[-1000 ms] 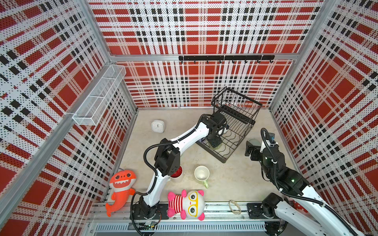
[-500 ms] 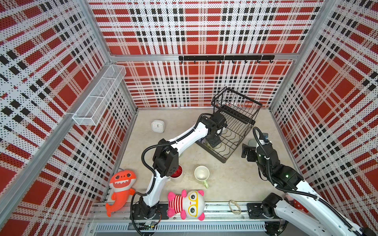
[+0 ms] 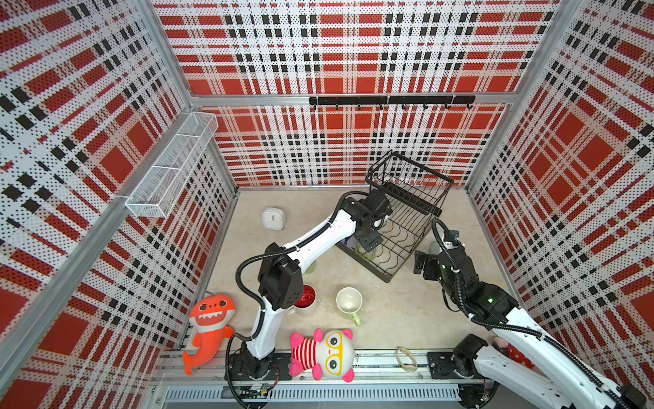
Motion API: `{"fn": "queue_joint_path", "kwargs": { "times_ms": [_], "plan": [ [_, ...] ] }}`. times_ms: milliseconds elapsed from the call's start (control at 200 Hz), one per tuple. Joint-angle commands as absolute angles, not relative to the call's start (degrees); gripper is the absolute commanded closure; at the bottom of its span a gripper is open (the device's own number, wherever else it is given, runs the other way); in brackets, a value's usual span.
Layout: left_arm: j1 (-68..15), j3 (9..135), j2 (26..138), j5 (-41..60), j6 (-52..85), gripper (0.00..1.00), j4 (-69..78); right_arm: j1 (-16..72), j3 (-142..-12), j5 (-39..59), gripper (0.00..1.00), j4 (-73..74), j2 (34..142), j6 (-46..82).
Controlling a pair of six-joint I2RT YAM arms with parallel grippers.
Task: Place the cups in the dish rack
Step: 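Lower the green tumbler sideways into the rack beside the lavender cup with the left gripper, then open the left gripper and lift away while the right gripper moves to the rack's edge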
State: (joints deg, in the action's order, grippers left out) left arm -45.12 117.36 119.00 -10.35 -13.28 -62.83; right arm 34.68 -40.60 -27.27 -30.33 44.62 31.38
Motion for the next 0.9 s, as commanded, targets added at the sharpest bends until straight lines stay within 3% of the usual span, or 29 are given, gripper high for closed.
{"fn": "queue_joint_path", "kwargs": {
  "times_ms": [0,256,306,401,606,752,892],
  "plan": [
    [-45.7,118.0,112.6,-12.0,-12.2,0.08,-61.1,34.5,-43.1,-23.1,0.0,-31.3,47.2,36.4],
    [-44.2,105.5,98.7,-3.2,-9.8,0.06,-48.1,35.3,-40.8,-18.2,0.1,-30.5,54.4,50.6],
    [-42.1,100.9,95.1,-1.1,-7.2,0.01,-43.2,35.7,-40.6,-18.2,0.14,-30.1,55.7,52.5],
    [-33.7,93.9,90.7,6.7,0.3,0.01,-35.4,36.1,-40.5,-17.0,0.16,-28.4,58.6,54.6],
    [-18.2,80.8,86.4,15.1,11.3,0.02,-22.7,36.3,-40.6,-16.9,0.23,-24.4,66.1,59.2],
    [-12.6,73.3,86.4,18.4,18.1,0.02,-12.8,36.3,-39.9,-16.4,0.27,-20.2,69.1,58.5],
    [-13.0,72.4,91.3,19.6,20.8,0.02,-9.7,36.2,-41.0,-16.9,0.32,-19.7,71.1,57.7]
  ]
}}
